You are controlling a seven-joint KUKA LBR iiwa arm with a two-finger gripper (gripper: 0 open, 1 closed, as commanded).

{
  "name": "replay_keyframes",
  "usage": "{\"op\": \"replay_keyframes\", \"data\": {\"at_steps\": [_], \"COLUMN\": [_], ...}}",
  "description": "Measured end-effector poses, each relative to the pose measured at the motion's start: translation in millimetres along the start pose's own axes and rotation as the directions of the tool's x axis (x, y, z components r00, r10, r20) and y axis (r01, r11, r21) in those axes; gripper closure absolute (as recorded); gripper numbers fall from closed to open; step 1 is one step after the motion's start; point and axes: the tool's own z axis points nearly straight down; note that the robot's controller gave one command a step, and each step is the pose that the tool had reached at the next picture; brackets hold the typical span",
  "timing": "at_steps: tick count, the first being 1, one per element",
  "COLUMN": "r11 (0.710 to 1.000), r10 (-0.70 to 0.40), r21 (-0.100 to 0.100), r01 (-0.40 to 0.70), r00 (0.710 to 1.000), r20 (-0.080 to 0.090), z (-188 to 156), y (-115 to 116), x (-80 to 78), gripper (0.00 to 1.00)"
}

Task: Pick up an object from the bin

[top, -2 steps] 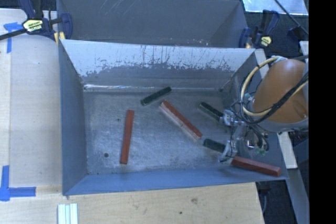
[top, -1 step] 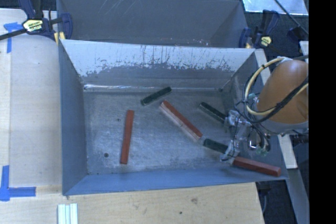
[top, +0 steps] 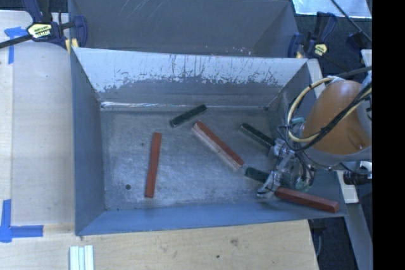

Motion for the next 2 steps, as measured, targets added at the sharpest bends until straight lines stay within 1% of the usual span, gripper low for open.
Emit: {"op": "replay_keyframes", "data": {"at_steps": [1,2], "r11": [1.0,1.0], "r10": [-0.003,-0.003], "r21": [0.0,-0.001], "r01": [0.003,0.003], "r00": [1.0,1.0], "r20": [0.0,0.004], "z": [0.1,-1.2], "y": [-0.3,0.4], "x": [-0.2,-1.5], "gripper": [0.0,1.0]}}
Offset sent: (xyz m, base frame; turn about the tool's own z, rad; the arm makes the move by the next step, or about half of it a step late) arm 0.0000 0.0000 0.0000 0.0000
